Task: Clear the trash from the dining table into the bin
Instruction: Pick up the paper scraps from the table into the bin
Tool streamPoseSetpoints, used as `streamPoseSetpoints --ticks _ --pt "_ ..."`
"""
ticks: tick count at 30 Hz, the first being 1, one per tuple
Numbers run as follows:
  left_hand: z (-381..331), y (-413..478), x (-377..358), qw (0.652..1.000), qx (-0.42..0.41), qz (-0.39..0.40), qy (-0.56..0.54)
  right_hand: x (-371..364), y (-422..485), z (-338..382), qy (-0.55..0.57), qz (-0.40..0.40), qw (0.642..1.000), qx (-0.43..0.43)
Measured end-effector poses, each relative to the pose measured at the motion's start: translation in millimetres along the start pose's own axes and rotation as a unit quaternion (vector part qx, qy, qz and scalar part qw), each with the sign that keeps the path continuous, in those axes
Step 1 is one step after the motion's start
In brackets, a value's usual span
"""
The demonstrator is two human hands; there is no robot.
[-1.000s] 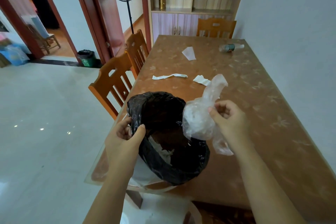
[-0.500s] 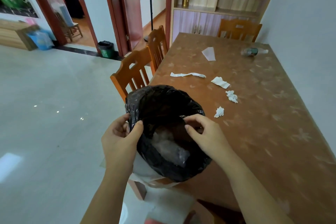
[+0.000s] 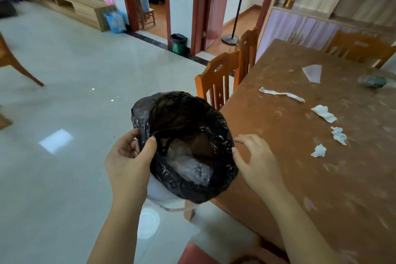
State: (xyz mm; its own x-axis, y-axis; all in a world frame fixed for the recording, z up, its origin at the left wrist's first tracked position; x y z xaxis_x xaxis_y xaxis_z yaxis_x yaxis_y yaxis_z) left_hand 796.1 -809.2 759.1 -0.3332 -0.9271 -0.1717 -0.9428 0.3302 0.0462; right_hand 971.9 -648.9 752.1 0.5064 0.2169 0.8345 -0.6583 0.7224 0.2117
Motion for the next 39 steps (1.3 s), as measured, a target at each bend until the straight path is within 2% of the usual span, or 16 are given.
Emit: streamPoseSetpoints --ticks 8,12,15,20,27,31,34,39 --pt "0.8 52.7 69.5 0.998 -0.004 -0.043 0.039 -71.1 33.5 63.6 0.004 0.031 0.999 0.015" --pt "4.3 86.8 71.7 0.997 -0.008 -0.053 0.047 -89.9 58.6 71.0 -0.004 0.038 0.999 0.004" --pt "7.1 123.0 59.2 0.998 -0.013 -0.032 0.047 -99.4 93.1 72.0 -0.003 0.021 1.0 -0.007" --pt "4.7 200.5 17.4 0.998 -0.047 0.009 0.038 -106.5 169.7 68.5 0.008 -0.027 0.999 -0.024" --pt "-26.1 308.1 -65.6 0.992 -0.105 0.069 0.007 -78.8 272.8 62.1 0.008 -0.093 0.995 -0.048" --pt "-39.9 346.6 -117.9 0.982 -0.148 0.118 -0.01 -60.2 314.8 53.0 -0.009 -0.128 0.989 -0.068" --pt "-42.9 365.5 -163.3 0.967 -0.186 0.174 -0.012 -48.2 335.4 36.9 -0.022 -0.166 0.979 -0.113" --pt "-27.6 399.7 -245.0 0.949 -0.129 0.276 -0.079 -31.9 342.5 3.8 -0.061 -0.255 0.942 -0.209"
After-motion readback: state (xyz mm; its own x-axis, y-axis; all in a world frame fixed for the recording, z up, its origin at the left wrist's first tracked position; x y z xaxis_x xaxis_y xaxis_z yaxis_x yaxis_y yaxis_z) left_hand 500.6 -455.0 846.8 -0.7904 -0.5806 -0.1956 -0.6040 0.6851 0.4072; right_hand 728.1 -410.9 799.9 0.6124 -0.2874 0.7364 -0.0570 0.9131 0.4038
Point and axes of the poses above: each hand's wrist, its own y-axis towards the middle knuckle, its own x-axis out of the back of the hand, z = x × y, the point moved 2 cm from there along y, towards the middle knuckle, and after that the axes turned 4 degrees about z, right-handed, at the moved point
